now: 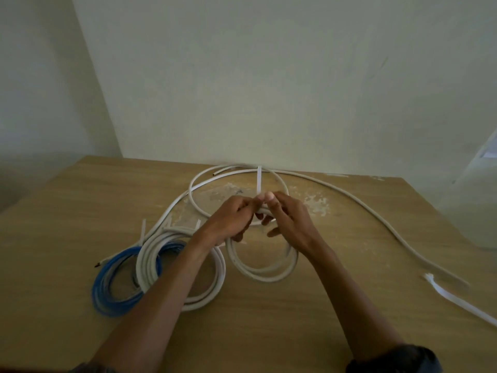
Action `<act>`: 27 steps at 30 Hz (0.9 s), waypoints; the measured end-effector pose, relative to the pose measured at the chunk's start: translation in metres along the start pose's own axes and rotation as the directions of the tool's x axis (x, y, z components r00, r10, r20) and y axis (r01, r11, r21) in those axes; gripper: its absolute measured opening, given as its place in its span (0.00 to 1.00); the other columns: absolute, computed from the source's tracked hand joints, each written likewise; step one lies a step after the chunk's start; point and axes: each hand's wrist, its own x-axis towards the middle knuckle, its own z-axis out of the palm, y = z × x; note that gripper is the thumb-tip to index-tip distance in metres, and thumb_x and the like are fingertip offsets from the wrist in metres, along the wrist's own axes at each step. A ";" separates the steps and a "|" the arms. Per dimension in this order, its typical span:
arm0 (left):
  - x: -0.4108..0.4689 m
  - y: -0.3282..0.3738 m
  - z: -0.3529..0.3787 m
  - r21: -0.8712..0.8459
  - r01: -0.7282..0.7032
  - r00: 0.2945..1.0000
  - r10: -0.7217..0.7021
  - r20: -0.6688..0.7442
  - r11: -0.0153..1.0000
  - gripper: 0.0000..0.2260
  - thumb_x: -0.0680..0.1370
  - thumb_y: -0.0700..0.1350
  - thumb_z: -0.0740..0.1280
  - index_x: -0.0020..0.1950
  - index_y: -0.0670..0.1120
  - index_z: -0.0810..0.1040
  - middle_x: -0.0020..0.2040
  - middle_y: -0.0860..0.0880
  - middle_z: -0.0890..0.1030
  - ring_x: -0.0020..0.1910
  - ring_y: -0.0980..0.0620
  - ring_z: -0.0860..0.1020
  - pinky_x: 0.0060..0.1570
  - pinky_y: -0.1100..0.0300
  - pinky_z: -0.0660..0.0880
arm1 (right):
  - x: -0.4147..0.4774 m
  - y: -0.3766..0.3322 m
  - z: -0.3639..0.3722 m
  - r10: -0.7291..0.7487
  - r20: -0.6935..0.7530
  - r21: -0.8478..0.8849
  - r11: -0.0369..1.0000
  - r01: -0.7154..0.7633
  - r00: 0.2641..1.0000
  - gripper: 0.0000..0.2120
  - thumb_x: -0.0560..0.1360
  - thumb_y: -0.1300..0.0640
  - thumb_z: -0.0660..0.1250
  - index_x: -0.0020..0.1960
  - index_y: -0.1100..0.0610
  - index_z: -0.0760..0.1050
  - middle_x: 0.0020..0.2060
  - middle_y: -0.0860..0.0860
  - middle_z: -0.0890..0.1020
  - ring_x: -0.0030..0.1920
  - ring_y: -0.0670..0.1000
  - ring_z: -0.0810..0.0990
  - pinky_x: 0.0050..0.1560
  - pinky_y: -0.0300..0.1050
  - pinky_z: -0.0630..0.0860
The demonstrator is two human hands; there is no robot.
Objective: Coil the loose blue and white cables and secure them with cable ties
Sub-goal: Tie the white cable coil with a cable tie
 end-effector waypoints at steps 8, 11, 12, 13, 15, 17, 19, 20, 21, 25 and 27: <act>0.000 -0.014 -0.007 -0.482 0.137 0.987 -0.159 -0.005 0.865 0.27 0.83 0.61 0.60 0.56 0.37 0.81 0.33 0.43 0.77 0.27 0.51 0.72 0.32 0.57 0.75 | 0.017 0.008 0.005 0.103 -0.259 0.017 0.995 -0.102 0.960 0.18 0.81 0.47 0.68 0.34 0.52 0.79 0.24 0.46 0.77 0.23 0.41 0.71 0.27 0.36 0.68; -0.011 -0.017 0.008 -0.656 0.222 0.952 -0.305 -0.014 0.722 0.26 0.84 0.61 0.56 0.49 0.40 0.81 0.29 0.48 0.72 0.25 0.53 0.67 0.27 0.61 0.68 | 0.019 0.015 0.005 0.184 -0.328 0.094 0.982 -0.162 0.926 0.22 0.80 0.44 0.67 0.30 0.51 0.73 0.21 0.45 0.72 0.22 0.44 0.69 0.28 0.41 0.66; -0.011 -0.018 0.013 -0.654 0.234 0.937 -0.347 -0.047 0.720 0.27 0.84 0.62 0.54 0.46 0.41 0.80 0.27 0.50 0.69 0.23 0.55 0.64 0.24 0.63 0.63 | 0.019 0.014 0.008 0.193 -0.334 0.105 0.980 -0.167 0.922 0.22 0.80 0.44 0.67 0.29 0.51 0.72 0.21 0.45 0.71 0.22 0.45 0.68 0.28 0.41 0.66; -0.010 -0.017 0.017 -0.644 0.241 0.922 -0.378 -0.080 0.726 0.28 0.83 0.64 0.54 0.43 0.43 0.78 0.25 0.52 0.66 0.22 0.56 0.61 0.22 0.64 0.58 | 0.018 0.014 0.011 0.193 -0.341 0.099 0.981 -0.169 0.920 0.22 0.80 0.44 0.67 0.29 0.51 0.72 0.20 0.45 0.71 0.23 0.46 0.68 0.27 0.42 0.66; -0.007 -0.015 0.021 -0.605 0.247 0.900 -0.410 -0.146 0.757 0.28 0.82 0.66 0.55 0.38 0.45 0.75 0.24 0.53 0.63 0.21 0.56 0.58 0.21 0.65 0.55 | 0.017 0.011 0.014 0.162 -0.356 0.052 0.987 -0.154 0.920 0.22 0.80 0.45 0.68 0.29 0.50 0.71 0.20 0.44 0.72 0.24 0.46 0.69 0.27 0.42 0.67; -0.005 -0.016 0.022 -0.564 0.239 0.891 -0.409 -0.197 0.791 0.26 0.83 0.62 0.56 0.34 0.46 0.72 0.24 0.52 0.62 0.21 0.55 0.57 0.22 0.64 0.54 | 0.018 0.009 0.014 0.121 -0.364 0.002 0.992 -0.129 0.924 0.23 0.81 0.46 0.67 0.28 0.49 0.70 0.20 0.41 0.72 0.23 0.43 0.68 0.28 0.40 0.67; -0.006 -0.019 0.021 -0.556 0.245 0.885 -0.418 -0.208 0.795 0.21 0.83 0.55 0.57 0.34 0.46 0.71 0.24 0.52 0.61 0.20 0.54 0.56 0.23 0.64 0.54 | 0.019 0.012 0.017 0.093 -0.379 -0.044 0.992 -0.118 0.921 0.25 0.81 0.47 0.66 0.27 0.50 0.68 0.19 0.41 0.70 0.22 0.42 0.66 0.28 0.40 0.64; -0.007 -0.021 0.022 -0.571 0.245 0.883 -0.423 -0.202 0.784 0.19 0.82 0.52 0.56 0.34 0.45 0.71 0.24 0.53 0.61 0.21 0.54 0.55 0.22 0.64 0.53 | 0.019 0.014 0.019 0.079 -0.388 -0.078 0.990 -0.119 0.918 0.25 0.81 0.47 0.66 0.27 0.50 0.67 0.19 0.42 0.70 0.22 0.43 0.67 0.28 0.41 0.64; -0.008 -0.021 0.023 -0.589 0.241 0.883 -0.426 -0.196 0.771 0.18 0.82 0.50 0.56 0.35 0.45 0.71 0.24 0.53 0.60 0.21 0.55 0.55 0.22 0.64 0.53 | 0.018 0.016 0.020 0.062 -0.395 -0.117 0.986 -0.117 0.917 0.25 0.81 0.46 0.66 0.27 0.50 0.68 0.20 0.43 0.71 0.23 0.45 0.69 0.27 0.44 0.66; -0.011 -0.022 0.027 -0.608 0.211 0.891 -0.406 -0.202 0.765 0.17 0.82 0.47 0.55 0.36 0.45 0.72 0.25 0.53 0.60 0.21 0.55 0.55 0.21 0.64 0.54 | 0.022 0.022 0.019 -0.011 -0.397 -0.339 0.931 -0.136 0.918 0.26 0.82 0.43 0.63 0.28 0.51 0.67 0.22 0.47 0.70 0.24 0.48 0.68 0.28 0.45 0.65; -0.013 -0.020 0.030 -0.606 0.171 0.902 -0.371 -0.222 0.777 0.15 0.83 0.46 0.54 0.39 0.45 0.72 0.25 0.52 0.61 0.22 0.55 0.55 0.22 0.64 0.53 | 0.024 0.021 0.017 -0.039 -0.378 -0.434 0.890 -0.140 0.925 0.26 0.83 0.42 0.61 0.28 0.49 0.66 0.22 0.46 0.69 0.24 0.46 0.66 0.28 0.42 0.63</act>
